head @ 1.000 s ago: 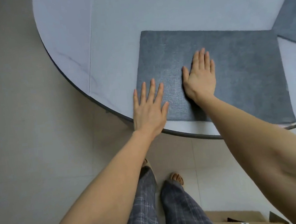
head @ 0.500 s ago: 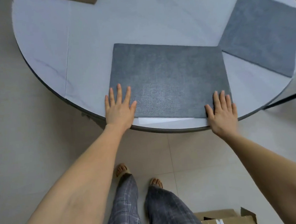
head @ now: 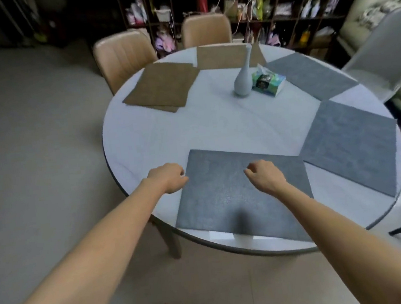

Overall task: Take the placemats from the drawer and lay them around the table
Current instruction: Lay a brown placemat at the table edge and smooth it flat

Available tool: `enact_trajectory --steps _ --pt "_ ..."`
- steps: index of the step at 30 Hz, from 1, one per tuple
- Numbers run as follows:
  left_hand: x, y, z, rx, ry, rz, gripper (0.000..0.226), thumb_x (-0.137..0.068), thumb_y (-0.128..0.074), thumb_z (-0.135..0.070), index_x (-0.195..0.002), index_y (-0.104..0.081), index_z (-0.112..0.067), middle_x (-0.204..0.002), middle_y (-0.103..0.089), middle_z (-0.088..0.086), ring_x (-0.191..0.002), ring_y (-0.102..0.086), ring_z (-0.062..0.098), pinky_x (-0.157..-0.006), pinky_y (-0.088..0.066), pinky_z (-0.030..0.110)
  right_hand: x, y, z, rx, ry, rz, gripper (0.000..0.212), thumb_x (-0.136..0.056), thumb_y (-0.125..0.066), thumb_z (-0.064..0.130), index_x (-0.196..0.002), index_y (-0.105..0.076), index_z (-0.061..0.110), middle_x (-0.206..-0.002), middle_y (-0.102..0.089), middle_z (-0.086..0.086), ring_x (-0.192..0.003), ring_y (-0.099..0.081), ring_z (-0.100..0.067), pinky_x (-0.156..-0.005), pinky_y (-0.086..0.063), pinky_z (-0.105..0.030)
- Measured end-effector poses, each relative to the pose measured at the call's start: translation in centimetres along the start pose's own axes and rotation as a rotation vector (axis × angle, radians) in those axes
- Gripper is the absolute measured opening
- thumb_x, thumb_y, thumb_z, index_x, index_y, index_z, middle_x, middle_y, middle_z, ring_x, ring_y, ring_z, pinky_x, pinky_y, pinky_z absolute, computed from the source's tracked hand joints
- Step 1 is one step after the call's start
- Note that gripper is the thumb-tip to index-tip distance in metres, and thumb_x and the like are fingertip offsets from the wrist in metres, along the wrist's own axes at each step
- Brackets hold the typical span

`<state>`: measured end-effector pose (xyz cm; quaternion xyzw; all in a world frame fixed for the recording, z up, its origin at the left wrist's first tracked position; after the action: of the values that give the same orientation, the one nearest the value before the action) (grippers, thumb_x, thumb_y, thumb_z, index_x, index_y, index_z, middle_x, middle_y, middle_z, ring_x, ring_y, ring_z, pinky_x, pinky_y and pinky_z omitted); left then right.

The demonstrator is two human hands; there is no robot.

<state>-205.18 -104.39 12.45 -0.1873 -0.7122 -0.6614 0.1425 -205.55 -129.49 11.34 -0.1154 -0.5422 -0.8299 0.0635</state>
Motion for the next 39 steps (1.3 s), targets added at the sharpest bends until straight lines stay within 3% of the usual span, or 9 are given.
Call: enact_trajectory --steps 6,12,17,19,26,29,34,37,39 --pt "-0.5 6.8 7.9 0.042 0.030 -0.120 0.048 -0.098 -0.039 -0.044 -0.139 -0.048 -0.022 -0.139 -0.053 0.000 -0.123 -0.052 0.023 -0.096 -0.044 0.037 -5.4 1.9 8.9 0.058 0.106 0.051 0.028 -0.093 -0.048 0.025 -0.096 -0.066 0.004 -0.102 -0.068 -0.014 -0.097 -0.062 -0.031 -0.078 -0.048 -0.034" --pt "-3.5 11.0 18.9 0.039 0.049 -0.162 0.045 -0.099 -0.038 -0.042 -0.139 -0.047 -0.022 -0.139 -0.051 -0.001 -0.124 -0.050 0.021 -0.094 -0.043 0.035 -11.4 -0.7 22.1 0.091 0.176 0.033 0.030 -0.094 -0.046 0.023 -0.104 -0.066 0.002 -0.105 -0.067 -0.013 -0.099 -0.061 -0.030 -0.078 -0.047 -0.032" --pt "-6.7 13.8 29.0 0.019 0.013 -0.147 0.047 -0.097 -0.040 -0.041 -0.140 -0.046 -0.023 -0.139 -0.052 -0.001 -0.125 -0.050 0.022 -0.093 -0.041 0.036 -16.5 -4.2 32.4 0.079 0.160 0.037 0.029 -0.093 -0.044 0.022 -0.099 -0.064 0.003 -0.104 -0.066 -0.012 -0.097 -0.061 -0.031 -0.078 -0.049 -0.034" --pt "-8.4 14.8 32.5 -0.020 -0.005 -0.130 0.045 -0.097 -0.041 -0.040 -0.137 -0.049 -0.021 -0.137 -0.053 0.000 -0.123 -0.051 0.023 -0.093 -0.042 0.036 -18.4 -5.2 35.1 0.070 0.127 0.043 0.025 -0.093 -0.043 0.021 -0.086 -0.061 0.005 -0.097 -0.063 -0.011 -0.091 -0.059 -0.030 -0.073 -0.045 -0.031" --pt "-17.1 18.1 38.6 -0.081 -0.115 -0.098 0.044 -0.097 -0.044 -0.036 -0.136 -0.049 -0.016 -0.136 -0.050 0.007 -0.125 -0.048 0.027 -0.098 -0.045 0.040 -24.7 -6.9 37.8 0.008 -0.039 0.005 0.033 -0.091 -0.044 0.017 -0.058 -0.039 0.012 -0.069 -0.049 -0.007 -0.076 -0.051 -0.029 -0.058 -0.034 -0.028" --pt "-22.6 18.6 38.8 -0.116 -0.195 -0.100 0.044 -0.096 -0.045 -0.037 -0.135 -0.049 -0.017 -0.135 -0.051 0.006 -0.122 -0.048 0.025 -0.098 -0.045 0.038 -28.5 -7.7 36.9 -0.095 -0.146 -0.035 0.037 -0.087 -0.047 0.014 -0.053 -0.032 0.012 -0.057 -0.039 -0.004 -0.066 -0.042 -0.026 -0.048 -0.023 -0.028" --pt "-31.4 20.6 39.0 -0.188 -0.287 -0.081 0.046 -0.097 -0.044 -0.031 -0.139 -0.043 -0.012 -0.143 -0.045 0.009 -0.131 -0.042 0.026 -0.105 -0.041 0.040 -35.8 -10.2 37.0 -0.531 -0.372 -0.073 0.027 -0.081 -0.047 0.007 -0.059 -0.034 0.016 -0.065 -0.036 -0.008 -0.064 -0.033 -0.020 -0.060 -0.027 -0.030" --pt "-36.4 22.0 39.5 -0.219 -0.315 -0.044 0.047 -0.097 -0.046 -0.032 -0.140 -0.041 -0.013 -0.144 -0.043 0.010 -0.132 -0.041 0.027 -0.105 -0.041 0.042 -39.5 -12.2 38.4 -0.827 -0.549 -0.059 0.007 -0.088 -0.050 0.013 -0.082 -0.049 0.009 -0.083 -0.045 -0.011 -0.077 -0.043 -0.022 -0.065 -0.037 -0.031" --pt "-39.4 22.6 39.7 -0.219 -0.337 -0.023 0.047 -0.097 -0.047 -0.032 -0.139 -0.042 -0.012 -0.143 -0.044 0.010 -0.131 -0.042 0.028 -0.104 -0.042 0.043 -41.4 -13.4 39.3 -0.988 -0.649 -0.057 0.016 -0.091 -0.049 0.014 -0.101 -0.053 0.002 -0.095 -0.050 -0.016 -0.084 -0.051 -0.025 -0.072 -0.044 -0.035"
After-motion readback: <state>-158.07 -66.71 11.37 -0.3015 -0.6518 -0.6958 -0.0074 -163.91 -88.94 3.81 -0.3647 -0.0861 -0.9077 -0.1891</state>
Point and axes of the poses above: each hand's wrist, its own x-axis away from the middle knuckle, its own y-axis out of the back of the hand, z = x × y, the point moved 4 cm from there along -x, towards the middle knuckle
